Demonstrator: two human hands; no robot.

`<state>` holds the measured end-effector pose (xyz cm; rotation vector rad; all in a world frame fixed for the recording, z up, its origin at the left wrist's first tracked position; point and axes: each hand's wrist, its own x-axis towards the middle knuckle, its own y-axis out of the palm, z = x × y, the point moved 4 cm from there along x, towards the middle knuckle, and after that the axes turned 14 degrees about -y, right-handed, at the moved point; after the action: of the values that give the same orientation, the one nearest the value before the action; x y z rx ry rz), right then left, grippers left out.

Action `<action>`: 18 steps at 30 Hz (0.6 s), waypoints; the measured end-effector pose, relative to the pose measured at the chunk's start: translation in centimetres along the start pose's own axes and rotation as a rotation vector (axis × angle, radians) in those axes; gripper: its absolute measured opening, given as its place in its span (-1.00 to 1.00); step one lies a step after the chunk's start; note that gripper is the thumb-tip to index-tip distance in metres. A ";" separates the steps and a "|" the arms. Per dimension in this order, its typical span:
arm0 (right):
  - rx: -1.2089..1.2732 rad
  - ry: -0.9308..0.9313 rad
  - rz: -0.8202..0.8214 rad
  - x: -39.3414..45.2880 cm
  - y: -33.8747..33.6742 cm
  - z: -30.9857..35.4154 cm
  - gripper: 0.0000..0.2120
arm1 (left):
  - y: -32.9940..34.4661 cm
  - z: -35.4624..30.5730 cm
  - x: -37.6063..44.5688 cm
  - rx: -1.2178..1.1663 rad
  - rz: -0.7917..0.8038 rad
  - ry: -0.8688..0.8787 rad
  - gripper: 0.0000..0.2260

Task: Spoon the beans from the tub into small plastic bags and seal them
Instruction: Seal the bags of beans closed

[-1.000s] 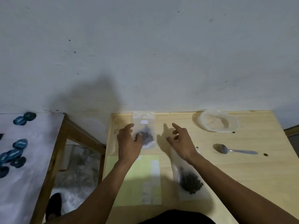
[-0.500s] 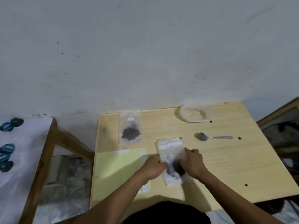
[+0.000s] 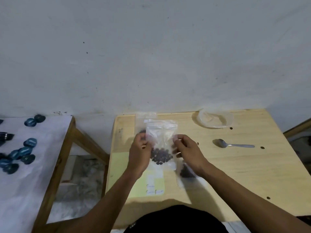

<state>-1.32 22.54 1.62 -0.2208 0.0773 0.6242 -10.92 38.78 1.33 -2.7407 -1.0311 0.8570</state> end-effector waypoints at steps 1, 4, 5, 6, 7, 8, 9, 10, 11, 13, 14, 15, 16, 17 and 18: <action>0.053 0.022 0.004 0.2 0.9 -0.3 -0.76 | -1.3 -0.1 0.2 -0.025 -0.054 0.028 -0.84; -0.124 -0.029 0.138 -0.2 2.8 -2.3 -0.80 | -4.8 0.5 0.4 -0.134 -0.126 0.017 -0.85; -0.260 -0.083 0.269 -0.5 3.5 -3.2 -0.84 | -5.8 1.0 0.5 -0.171 -0.136 0.000 -0.86; -0.375 -0.129 0.421 -0.9 4.3 -3.9 -0.88 | -6.7 1.4 0.5 -0.189 -0.153 -0.013 -0.85; -0.464 -0.170 0.573 -1.5 5.1 -4.7 -0.89 | -7.4 1.9 0.6 -0.191 -0.171 -0.022 -0.85; -0.536 -0.210 0.708 -2.0 5.8 -5.3 -0.89 | -7.9 2.5 0.7 -0.190 -0.185 -0.033 -0.84; -0.594 -0.253 0.811 -2.5 6.4 -5.8 -0.88 | -8.3 2.9 0.6 -0.193 -0.193 -0.045 -0.82; -0.650 -0.297 0.887 -2.9 7.0 -6.2 -0.87 | -8.6 3.2 0.5 -0.198 -0.198 -0.057 -0.81; -0.689 -0.337 0.932 -3.2 7.5 -6.5 -0.86 | -8.8 3.5 0.5 -0.205 -0.199 -0.064 -0.80; -0.751 -0.389 0.967 -3.3 8.0 -6.4 -0.82 | -8.8 3.8 0.3 -0.207 -0.192 -0.069 -0.81; -0.783 -0.405 0.982 -3.2 8.1 -6.3 -0.82 | -8.7 3.7 0.1 -0.200 -0.188 -0.066 -0.81; -0.800 -0.414 0.995 -3.2 8.3 -6.3 -0.84 | -8.5 3.6 0.0 -0.190 -0.185 -0.060 -0.82; -0.813 -0.411 1.013 -3.2 8.4 -6.2 -0.86 | -8.3 3.4 0.0 -0.185 -0.180 -0.056 -0.82; -0.812 -0.412 1.024 -3.1 8.5 -6.2 -0.86 | -8.1 3.3 -0.1 -0.185 -0.169 -0.054 -0.82; -0.802 -0.403 1.027 -3.1 8.5 -6.2 -0.86 | -7.9 3.1 0.0 -0.187 -0.155 -0.052 -0.82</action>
<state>-8.88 26.10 -5.53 -0.8488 -0.4928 1.7020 -17.18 44.50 0.88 -2.7513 -1.3794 0.8518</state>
